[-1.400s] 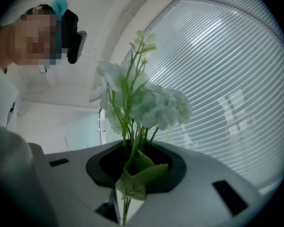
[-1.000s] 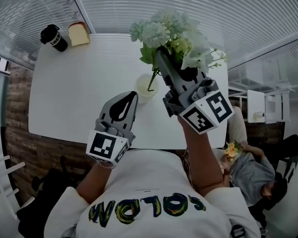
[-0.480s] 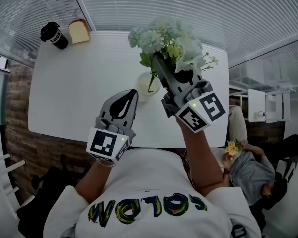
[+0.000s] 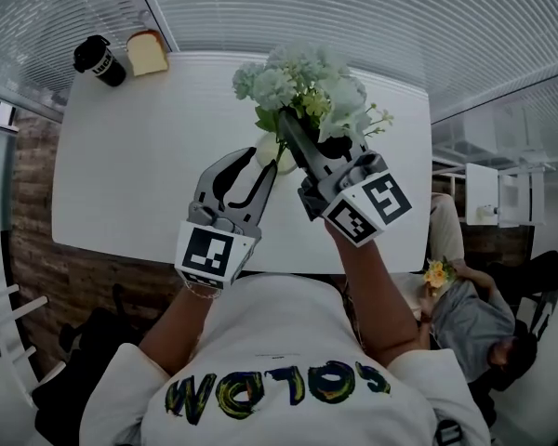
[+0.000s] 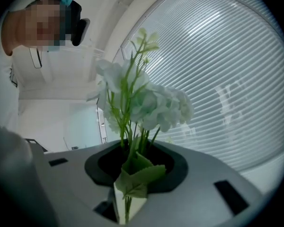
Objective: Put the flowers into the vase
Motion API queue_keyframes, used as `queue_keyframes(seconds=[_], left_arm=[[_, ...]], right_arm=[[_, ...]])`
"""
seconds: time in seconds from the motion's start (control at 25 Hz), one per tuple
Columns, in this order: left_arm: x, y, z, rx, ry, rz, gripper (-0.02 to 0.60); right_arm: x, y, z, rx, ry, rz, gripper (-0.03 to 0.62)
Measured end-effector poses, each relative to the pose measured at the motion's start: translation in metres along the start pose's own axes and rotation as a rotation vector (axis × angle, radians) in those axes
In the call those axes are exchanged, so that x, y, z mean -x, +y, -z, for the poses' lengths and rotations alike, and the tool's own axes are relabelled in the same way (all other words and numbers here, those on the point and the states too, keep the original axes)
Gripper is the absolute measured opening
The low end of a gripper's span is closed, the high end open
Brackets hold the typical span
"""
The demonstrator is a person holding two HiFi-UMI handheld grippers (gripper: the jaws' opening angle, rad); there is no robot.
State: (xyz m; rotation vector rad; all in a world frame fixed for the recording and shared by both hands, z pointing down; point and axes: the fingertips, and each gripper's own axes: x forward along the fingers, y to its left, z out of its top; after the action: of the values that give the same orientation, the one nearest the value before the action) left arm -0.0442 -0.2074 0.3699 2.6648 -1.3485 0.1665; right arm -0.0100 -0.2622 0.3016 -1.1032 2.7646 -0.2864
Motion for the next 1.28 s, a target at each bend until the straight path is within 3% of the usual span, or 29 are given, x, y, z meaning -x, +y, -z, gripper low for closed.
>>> queue_keyframes(seconds=[0.28, 0.6, 1.28], left_arm=[[-0.009, -0.001, 0.010, -0.036, 0.051, -0.021, 0.169], [-0.008, 0.002, 0.013, -0.044, 0.056, -0.025, 0.169], [-0.014, -0.003, 0.007, -0.033, 0.047, -0.027, 0.169]], right_arm=[[0.000, 0.003, 0.017, 0.002, 0.034, -0.020, 0.144], [0.001, 0.006, 0.029, 0.104, 0.088, -0.039, 0.203], [0.013, -0.004, 0.041, 0.013, 0.140, -0.095, 0.302]])
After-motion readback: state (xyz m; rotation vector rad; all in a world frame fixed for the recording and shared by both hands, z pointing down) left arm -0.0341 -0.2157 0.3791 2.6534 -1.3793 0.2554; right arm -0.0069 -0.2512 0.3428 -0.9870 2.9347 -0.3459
